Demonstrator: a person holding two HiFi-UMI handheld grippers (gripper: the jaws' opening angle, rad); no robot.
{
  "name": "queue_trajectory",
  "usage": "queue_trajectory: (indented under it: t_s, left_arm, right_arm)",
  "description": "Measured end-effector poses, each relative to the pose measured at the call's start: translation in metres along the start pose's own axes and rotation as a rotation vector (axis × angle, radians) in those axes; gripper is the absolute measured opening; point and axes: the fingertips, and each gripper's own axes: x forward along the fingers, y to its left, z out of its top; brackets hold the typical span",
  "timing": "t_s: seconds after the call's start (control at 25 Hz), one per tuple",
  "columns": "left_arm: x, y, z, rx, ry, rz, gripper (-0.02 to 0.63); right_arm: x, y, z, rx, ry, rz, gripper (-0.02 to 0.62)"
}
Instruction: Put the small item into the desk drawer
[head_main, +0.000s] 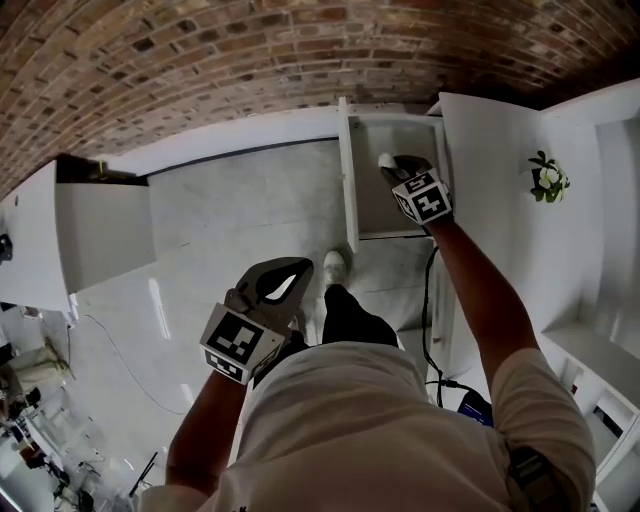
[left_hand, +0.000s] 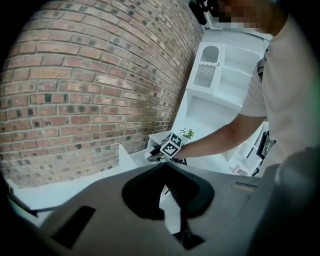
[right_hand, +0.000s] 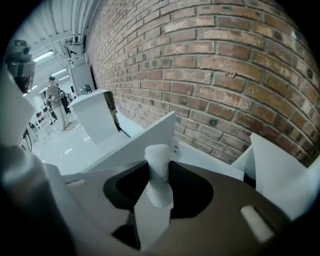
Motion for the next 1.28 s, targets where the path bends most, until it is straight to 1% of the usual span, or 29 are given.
queue_trajectory:
  t_s: [0.16, 0.36, 0.6, 1.0, 1.28]
  left_arm:
    - [0.013, 0.002, 0.002, 0.003, 0.014, -0.012, 0.006]
    - [0.026, 0.014, -0.001, -0.005, 0.029, -0.008, 0.006]
    - [0.043, 0.023, -0.008, -0.023, 0.050, -0.015, 0.006]
    - [0.064, 0.033, -0.010, -0.043, 0.068, -0.025, 0.006]
    - [0.068, 0.038, -0.024, -0.078, 0.092, -0.024, 0.006]
  right_arm:
    - [0.031, -0.015, -0.017, 0.007, 0.051, -0.010, 0.143]
    - [0.069, -0.029, -0.037, 0.013, 0.114, -0.026, 0.143]
    - [0.110, -0.041, -0.058, 0.060, 0.151, -0.046, 0.143]
    - [0.149, -0.051, -0.082, 0.109, 0.213, -0.048, 0.143]
    - [0.168, -0.054, -0.085, 0.086, 0.237, -0.064, 0.147]
